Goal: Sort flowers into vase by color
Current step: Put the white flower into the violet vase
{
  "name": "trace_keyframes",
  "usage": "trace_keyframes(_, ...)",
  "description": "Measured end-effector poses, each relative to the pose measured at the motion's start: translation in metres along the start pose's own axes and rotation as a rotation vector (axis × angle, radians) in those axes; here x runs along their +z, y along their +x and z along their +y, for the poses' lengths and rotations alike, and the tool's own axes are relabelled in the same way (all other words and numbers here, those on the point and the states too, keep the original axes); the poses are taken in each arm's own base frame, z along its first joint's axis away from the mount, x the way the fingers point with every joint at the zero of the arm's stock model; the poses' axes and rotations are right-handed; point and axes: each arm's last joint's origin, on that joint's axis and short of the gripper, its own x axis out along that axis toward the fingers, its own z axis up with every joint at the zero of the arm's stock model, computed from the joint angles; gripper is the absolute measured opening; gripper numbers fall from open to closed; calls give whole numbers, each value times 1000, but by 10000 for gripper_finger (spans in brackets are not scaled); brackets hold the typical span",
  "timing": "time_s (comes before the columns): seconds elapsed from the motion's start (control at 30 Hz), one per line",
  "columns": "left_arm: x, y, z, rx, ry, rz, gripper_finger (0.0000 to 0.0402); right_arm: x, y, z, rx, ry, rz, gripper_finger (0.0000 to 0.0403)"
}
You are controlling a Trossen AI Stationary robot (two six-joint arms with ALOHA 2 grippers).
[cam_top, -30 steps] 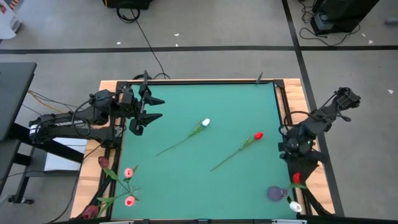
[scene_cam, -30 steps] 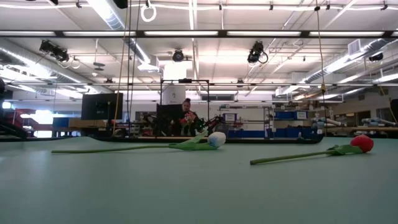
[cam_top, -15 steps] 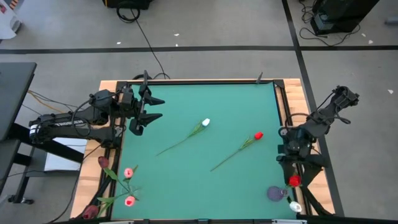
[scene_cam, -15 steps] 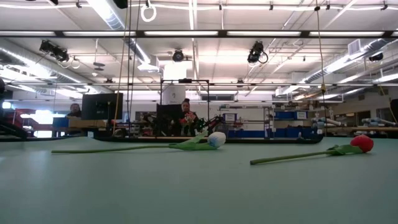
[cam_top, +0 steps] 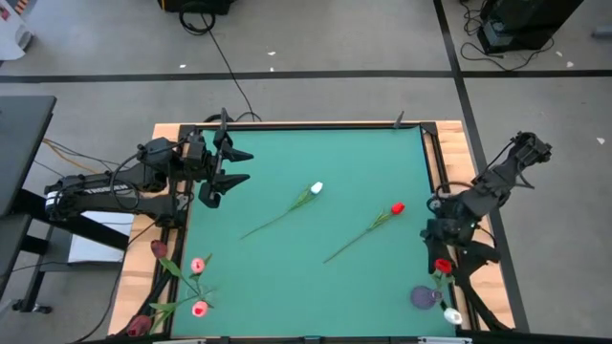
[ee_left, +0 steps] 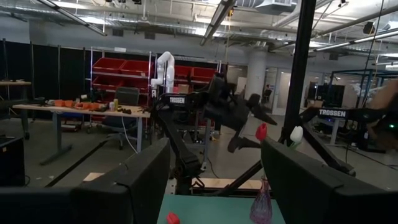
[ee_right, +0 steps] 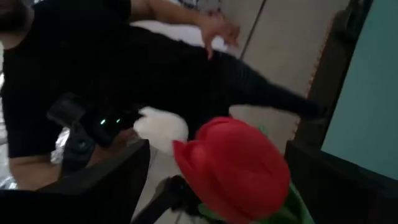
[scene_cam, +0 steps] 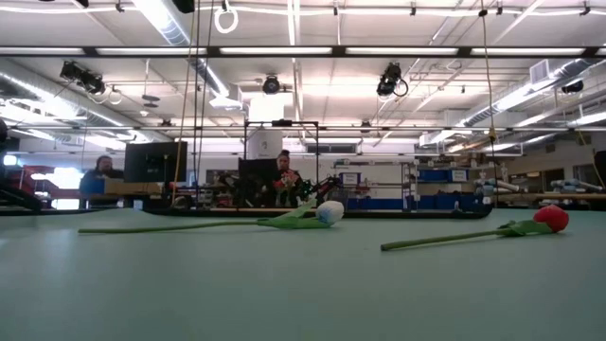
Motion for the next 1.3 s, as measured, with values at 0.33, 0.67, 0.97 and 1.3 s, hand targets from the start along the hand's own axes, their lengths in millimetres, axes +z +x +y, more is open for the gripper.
trace_keyframes(0.33,0,0,0,0,0,0,259,-6,-17,-6,-208,-190,-151,361)
trace_keyframes(0.67,0,0,0,0,0,0,259,18,-33,13,-235,-332,-631,357)
trace_keyframes(0.97,0,0,0,0,0,0,259,47,-51,12,-496,-300,-1136,347)
trace_keyframes(1.3,0,0,0,0,0,0,259,111,-18,-77,-726,58,-1185,346)
